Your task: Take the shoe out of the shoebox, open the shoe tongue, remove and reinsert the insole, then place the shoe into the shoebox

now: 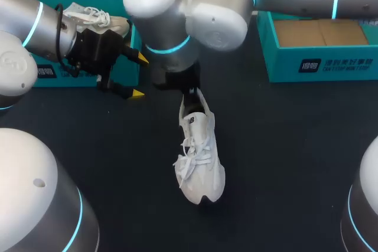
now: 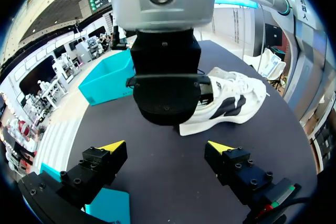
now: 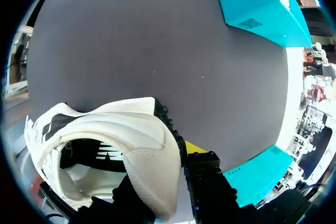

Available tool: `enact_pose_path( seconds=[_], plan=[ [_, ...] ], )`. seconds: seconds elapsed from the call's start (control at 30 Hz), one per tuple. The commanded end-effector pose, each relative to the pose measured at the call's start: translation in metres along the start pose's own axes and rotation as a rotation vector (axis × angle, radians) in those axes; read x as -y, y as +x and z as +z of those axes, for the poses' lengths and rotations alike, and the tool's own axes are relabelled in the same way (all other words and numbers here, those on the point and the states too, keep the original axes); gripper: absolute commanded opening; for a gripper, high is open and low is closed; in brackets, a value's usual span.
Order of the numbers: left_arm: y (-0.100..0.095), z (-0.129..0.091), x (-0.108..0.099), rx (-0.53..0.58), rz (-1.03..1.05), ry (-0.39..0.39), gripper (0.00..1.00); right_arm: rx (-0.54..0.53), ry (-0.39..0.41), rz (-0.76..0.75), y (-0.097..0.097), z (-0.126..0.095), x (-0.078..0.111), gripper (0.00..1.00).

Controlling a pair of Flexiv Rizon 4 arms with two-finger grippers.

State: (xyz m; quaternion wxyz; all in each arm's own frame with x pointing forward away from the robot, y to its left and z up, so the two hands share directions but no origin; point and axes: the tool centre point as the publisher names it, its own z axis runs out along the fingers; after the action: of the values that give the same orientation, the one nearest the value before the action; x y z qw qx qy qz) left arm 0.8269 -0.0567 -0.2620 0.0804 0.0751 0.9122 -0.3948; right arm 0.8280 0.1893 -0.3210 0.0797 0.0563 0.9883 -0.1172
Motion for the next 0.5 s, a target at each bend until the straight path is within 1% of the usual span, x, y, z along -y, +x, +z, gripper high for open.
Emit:
enact_pose_path(
  seconds=[0.03,0.07,0.1,0.13,0.17,0.3,0.37,0.4,0.5],
  plan=[
    [0.000,0.000,0.000,0.000,0.001,-0.002,1.00,0.022,-0.026,0.024,-0.012,-0.068,0.028,0.00],
    [0.000,0.000,0.000,0.000,0.001,-0.002,1.00,0.036,-0.025,0.043,-0.014,-0.078,0.033,0.00],
    [0.000,0.000,0.000,0.000,0.001,-0.002,1.00,0.062,-0.040,0.041,-0.016,-0.091,0.037,0.00],
    [0.000,0.000,0.000,0.000,0.001,-0.002,1.00,0.068,-0.044,0.042,-0.017,-0.097,0.039,0.00],
    [0.000,0.000,0.000,0.000,0.001,-0.002,1.00,0.093,-0.045,0.050,-0.021,-0.109,0.044,0.00],
    [0.000,0.000,0.000,0.000,0.001,-0.002,1.00,0.149,-0.035,0.033,-0.031,-0.137,0.057,0.00],
    [0.000,0.000,0.000,0.000,0.001,-0.002,1.00,0.161,-0.011,0.023,-0.035,-0.144,0.065,0.00],
    [0.000,0.000,0.000,0.000,0.001,-0.002,1.00,0.175,-0.007,0.049,-0.036,-0.147,0.069,0.00],
    [0.000,0.000,0.000,0.000,0.001,-0.002,1.00,0.175,-0.007,0.049,-0.036,-0.147,0.069,0.00]
  ],
)
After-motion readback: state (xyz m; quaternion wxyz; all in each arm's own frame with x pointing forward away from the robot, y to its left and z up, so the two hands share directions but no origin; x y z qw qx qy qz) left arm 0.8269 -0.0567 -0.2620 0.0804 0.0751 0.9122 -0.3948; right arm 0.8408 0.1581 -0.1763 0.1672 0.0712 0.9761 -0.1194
